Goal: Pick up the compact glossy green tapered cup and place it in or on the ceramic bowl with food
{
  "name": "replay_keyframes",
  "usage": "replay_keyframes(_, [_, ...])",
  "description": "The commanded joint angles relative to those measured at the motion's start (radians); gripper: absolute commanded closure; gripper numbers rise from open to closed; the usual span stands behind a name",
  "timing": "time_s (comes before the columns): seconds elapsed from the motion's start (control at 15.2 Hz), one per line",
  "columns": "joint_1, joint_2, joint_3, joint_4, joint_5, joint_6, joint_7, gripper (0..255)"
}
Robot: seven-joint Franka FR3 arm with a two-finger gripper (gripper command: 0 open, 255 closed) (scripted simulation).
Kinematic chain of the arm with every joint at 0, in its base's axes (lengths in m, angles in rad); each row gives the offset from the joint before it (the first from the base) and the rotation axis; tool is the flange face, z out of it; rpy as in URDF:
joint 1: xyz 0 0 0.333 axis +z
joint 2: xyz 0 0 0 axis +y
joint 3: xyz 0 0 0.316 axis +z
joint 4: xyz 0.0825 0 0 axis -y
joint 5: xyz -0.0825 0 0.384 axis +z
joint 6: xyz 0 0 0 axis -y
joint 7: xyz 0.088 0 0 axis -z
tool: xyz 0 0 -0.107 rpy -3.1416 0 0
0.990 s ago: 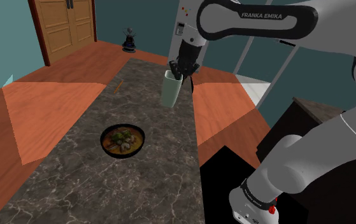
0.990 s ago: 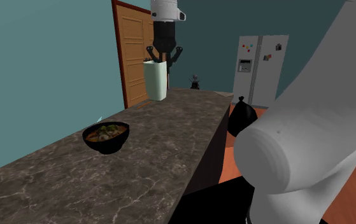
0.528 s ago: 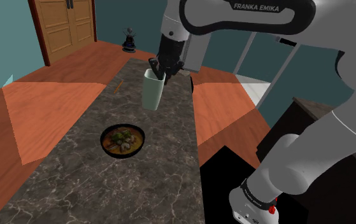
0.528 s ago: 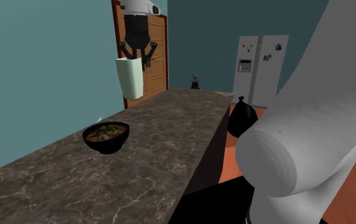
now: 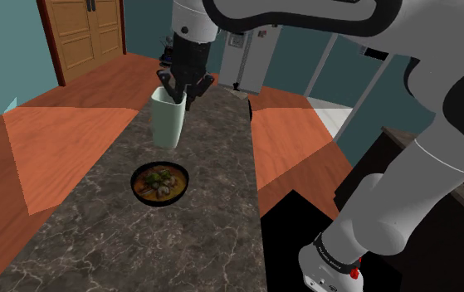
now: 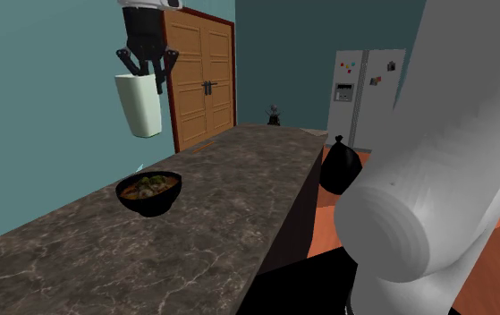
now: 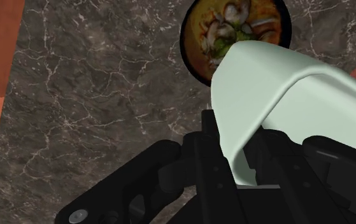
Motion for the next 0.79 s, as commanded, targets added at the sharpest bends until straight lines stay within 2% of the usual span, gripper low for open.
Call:
replay_keyframes(0.0, [0.005, 0.01, 0.007, -0.01, -0.004, 0.02, 0.015, 255])
replay_keyframes(0.73, [0.005, 0.008, 0.006, -0.16, -0.005, 0.168, 0.022, 255])
